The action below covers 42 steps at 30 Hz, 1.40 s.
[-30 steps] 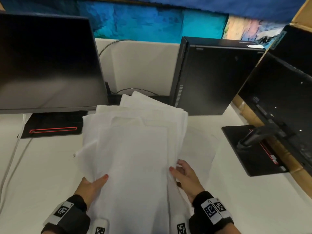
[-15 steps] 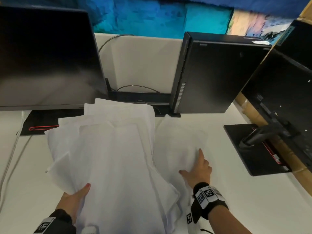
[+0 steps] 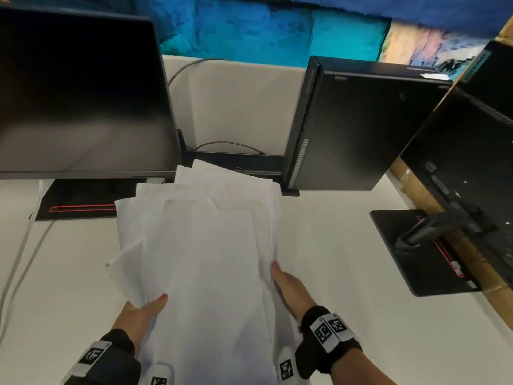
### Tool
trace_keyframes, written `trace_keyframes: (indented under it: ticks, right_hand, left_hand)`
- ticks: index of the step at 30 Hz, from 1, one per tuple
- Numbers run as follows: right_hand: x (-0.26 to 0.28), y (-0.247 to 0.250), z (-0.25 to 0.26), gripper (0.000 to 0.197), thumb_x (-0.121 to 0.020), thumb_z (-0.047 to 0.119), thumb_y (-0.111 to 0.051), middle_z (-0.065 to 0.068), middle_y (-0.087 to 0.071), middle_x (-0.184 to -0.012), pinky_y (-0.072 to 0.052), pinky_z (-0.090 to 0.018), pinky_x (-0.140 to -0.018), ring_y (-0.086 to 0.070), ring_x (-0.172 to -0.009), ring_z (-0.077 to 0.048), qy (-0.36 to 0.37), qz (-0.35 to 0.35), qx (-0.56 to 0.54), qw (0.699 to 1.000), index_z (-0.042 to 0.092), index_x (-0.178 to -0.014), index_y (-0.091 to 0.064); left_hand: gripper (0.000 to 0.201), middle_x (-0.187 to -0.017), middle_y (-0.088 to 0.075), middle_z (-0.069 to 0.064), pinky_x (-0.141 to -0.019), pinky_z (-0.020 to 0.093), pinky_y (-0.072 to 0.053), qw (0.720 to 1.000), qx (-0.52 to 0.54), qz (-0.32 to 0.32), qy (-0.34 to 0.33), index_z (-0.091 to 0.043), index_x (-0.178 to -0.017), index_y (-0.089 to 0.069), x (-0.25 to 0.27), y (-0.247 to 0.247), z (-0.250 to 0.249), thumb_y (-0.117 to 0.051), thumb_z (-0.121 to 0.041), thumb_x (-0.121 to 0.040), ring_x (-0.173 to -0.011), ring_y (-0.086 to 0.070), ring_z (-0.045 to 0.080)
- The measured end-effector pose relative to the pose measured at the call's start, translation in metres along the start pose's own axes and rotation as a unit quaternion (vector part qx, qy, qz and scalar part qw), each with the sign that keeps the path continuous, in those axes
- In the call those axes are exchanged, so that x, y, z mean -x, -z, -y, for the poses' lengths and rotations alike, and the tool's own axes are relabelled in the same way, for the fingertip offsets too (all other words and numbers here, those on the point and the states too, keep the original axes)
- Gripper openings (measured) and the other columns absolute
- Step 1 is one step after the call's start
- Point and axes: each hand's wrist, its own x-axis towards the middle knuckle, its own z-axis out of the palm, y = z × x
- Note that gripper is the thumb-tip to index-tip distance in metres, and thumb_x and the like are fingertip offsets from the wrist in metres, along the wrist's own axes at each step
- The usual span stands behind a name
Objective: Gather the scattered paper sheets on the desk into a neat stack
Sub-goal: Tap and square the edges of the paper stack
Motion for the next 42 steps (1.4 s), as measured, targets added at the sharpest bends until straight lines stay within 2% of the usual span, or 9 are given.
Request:
trace_keyframes:
  ticks: [3, 7, 15, 18, 26, 31, 33, 39, 42]
  right_hand:
    - [0.003, -0.004, -0.001, 0.086, -0.065, 0.065, -0.063, 0.001, -0.053, -0.126, -0.041, -0.027, -0.101, -0.054, -0.113, -0.019, 0.028, 0.062, 0.0, 0.998, 0.01, -0.129, -0.049]
    - [0.002, -0.006, -0.002, 0.049, -0.079, 0.032, -0.069, 0.006, -0.058, -0.104, -0.047, -0.01, -0.07, -0.058, -0.091, -0.008, 0.04, 0.072, -0.042, 0.996, 0.016, -0.121, -0.051]
    - [0.01, 0.001, -0.014, 0.027, -0.08, 0.005, -0.068, 0.001, -0.068, -0.1, -0.052, -0.024, -0.085, -0.065, -0.093, -0.013, 0.096, 0.11, -0.035, 0.989, 0.025, -0.096, -0.061]
    - [0.016, 0.008, -0.013, 0.027, -0.081, -0.003, -0.063, 0.0, -0.07, -0.095, -0.054, -0.02, -0.074, -0.069, -0.081, -0.007, 0.119, 0.097, -0.092, 0.984, 0.018, -0.097, -0.063]
    - [0.047, 0.035, 0.046, 0.046, -0.076, -0.008, -0.065, 0.0, -0.067, -0.108, -0.056, -0.024, -0.079, -0.066, -0.093, -0.013, 0.246, 0.032, -0.144, 0.958, 0.019, -0.111, -0.055]
    - [0.07, 0.048, 0.101, 0.032, -0.077, -0.008, -0.064, -0.006, -0.067, -0.098, -0.055, -0.013, -0.07, -0.066, -0.084, -0.013, 0.333, -0.043, -0.23, 0.914, 0.015, -0.099, -0.059]
    - [0.077, 0.049, 0.109, 0.028, -0.078, -0.005, -0.063, -0.004, -0.067, -0.093, -0.053, -0.011, -0.066, -0.067, -0.076, -0.004, 0.35, -0.07, -0.248, 0.901, 0.012, -0.1, -0.06]
    - [0.072, 0.039, 0.076, 0.029, -0.08, -0.005, -0.062, 0.005, -0.067, -0.09, -0.052, -0.011, -0.067, -0.066, -0.07, 0.007, 0.305, -0.061, -0.213, 0.926, 0.023, -0.089, -0.061]
    - [0.064, 0.034, 0.063, 0.014, -0.081, -0.004, -0.063, -0.004, -0.07, -0.084, -0.053, -0.024, -0.069, -0.07, -0.069, -0.005, 0.259, -0.071, -0.231, 0.935, 0.003, -0.093, -0.067]
  left_hand:
    - [0.051, -0.114, -0.058, 0.018, -0.105, 0.047, -0.035, 1.0, 0.003, -0.004, 0.003, 0.003, -0.127, -0.047, -0.001, 0.0, 0.003, -0.065, -0.013, -0.081, -0.109, -0.052, 0.036]
    - [0.053, -0.114, -0.057, 0.018, -0.103, 0.047, -0.036, 1.0, 0.015, -0.006, 0.003, 0.001, -0.129, -0.045, -0.001, -0.001, 0.003, -0.065, -0.013, -0.082, -0.116, -0.05, 0.041]
    - [0.069, -0.111, -0.063, 0.025, -0.095, 0.051, -0.044, 0.998, 0.051, 0.038, 0.021, 0.004, -0.126, -0.047, 0.01, 0.002, -0.001, -0.078, -0.009, -0.065, -0.103, -0.059, 0.041]
    - [0.036, -0.083, -0.073, 0.015, -0.094, 0.05, -0.045, 0.994, 0.055, 0.098, -0.003, 0.001, -0.105, -0.061, 0.019, -0.001, -0.015, -0.071, -0.001, -0.071, -0.092, -0.063, 0.036]
    - [0.078, -0.106, -0.067, 0.008, -0.091, 0.043, -0.046, 0.973, 0.024, 0.126, -0.192, -0.007, -0.121, -0.055, 0.043, -0.022, -0.09, -0.081, -0.026, -0.05, -0.102, -0.061, 0.03]
    - [0.028, -0.067, -0.07, -0.022, -0.069, 0.011, -0.049, 0.937, -0.001, 0.1, -0.336, -0.025, -0.086, -0.061, 0.062, -0.038, -0.134, -0.076, -0.01, -0.067, -0.068, -0.063, -0.013]
    - [0.022, -0.075, -0.065, -0.019, -0.064, 0.004, -0.046, 0.922, 0.01, 0.085, -0.378, -0.022, -0.085, -0.061, 0.068, -0.045, -0.145, -0.068, -0.004, -0.075, -0.063, -0.06, -0.018]
    - [0.049, -0.08, -0.072, -0.02, -0.07, 0.009, -0.049, 0.916, -0.041, 0.126, -0.377, -0.02, -0.1, -0.062, 0.064, -0.047, -0.123, -0.079, -0.03, -0.056, -0.083, -0.066, -0.003]
    - [0.03, -0.084, -0.067, -0.012, -0.084, 0.027, -0.05, 0.927, -0.022, 0.098, -0.361, -0.013, -0.098, -0.062, 0.064, -0.051, -0.114, -0.075, -0.015, -0.072, -0.085, -0.064, 0.01]
